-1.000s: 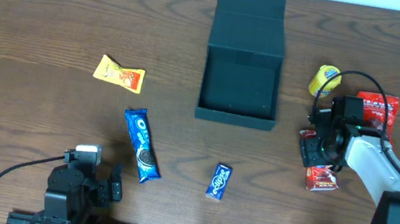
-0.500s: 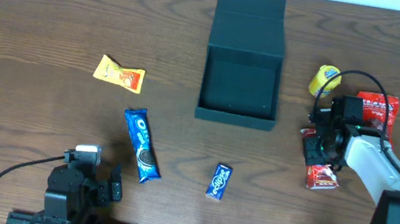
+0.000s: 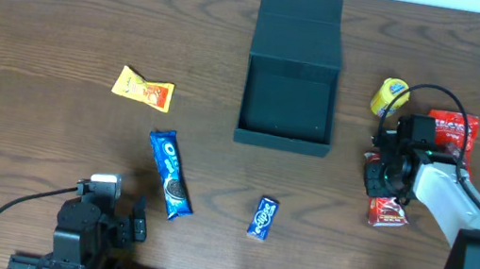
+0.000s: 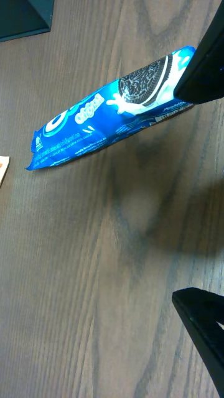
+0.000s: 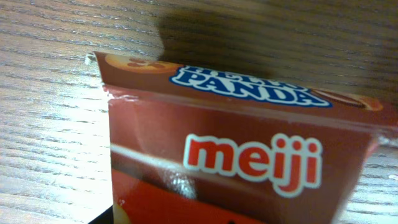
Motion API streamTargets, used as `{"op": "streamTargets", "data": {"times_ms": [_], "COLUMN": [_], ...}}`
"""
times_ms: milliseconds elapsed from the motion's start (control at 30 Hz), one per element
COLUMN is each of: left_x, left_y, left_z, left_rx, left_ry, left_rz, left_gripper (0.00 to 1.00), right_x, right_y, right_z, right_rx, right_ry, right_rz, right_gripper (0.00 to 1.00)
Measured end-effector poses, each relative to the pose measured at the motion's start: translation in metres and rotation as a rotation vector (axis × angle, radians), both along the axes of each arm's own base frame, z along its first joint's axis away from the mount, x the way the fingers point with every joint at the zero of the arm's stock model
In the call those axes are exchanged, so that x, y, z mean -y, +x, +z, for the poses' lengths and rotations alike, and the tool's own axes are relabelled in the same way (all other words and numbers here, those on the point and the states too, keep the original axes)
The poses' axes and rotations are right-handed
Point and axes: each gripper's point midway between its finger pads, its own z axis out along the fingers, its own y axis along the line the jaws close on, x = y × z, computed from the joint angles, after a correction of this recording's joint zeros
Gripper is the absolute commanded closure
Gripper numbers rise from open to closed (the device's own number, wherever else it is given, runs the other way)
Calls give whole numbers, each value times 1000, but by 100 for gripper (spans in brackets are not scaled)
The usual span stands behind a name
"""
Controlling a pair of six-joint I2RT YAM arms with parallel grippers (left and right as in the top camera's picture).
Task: Pack container
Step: 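Close the right gripper on the Hello Panda box and lift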
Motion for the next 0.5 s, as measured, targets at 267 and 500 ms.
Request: {"op": "streamTargets", "data": {"times_ms": [267, 500], "left_x": [0, 0], "left_y": [0, 0], "left_z": [0, 0], "left_rx": [0, 0], "left_ry": [0, 0], "left_rz": [0, 0], "left_gripper": [5, 5], "right_x": [-11, -28], "right_y": [12, -1], "right_z": [53, 120], "right_rx": [179, 340], "right_ry": [20, 68], "right_rz": [5, -17], "right_gripper": [72, 82]}}
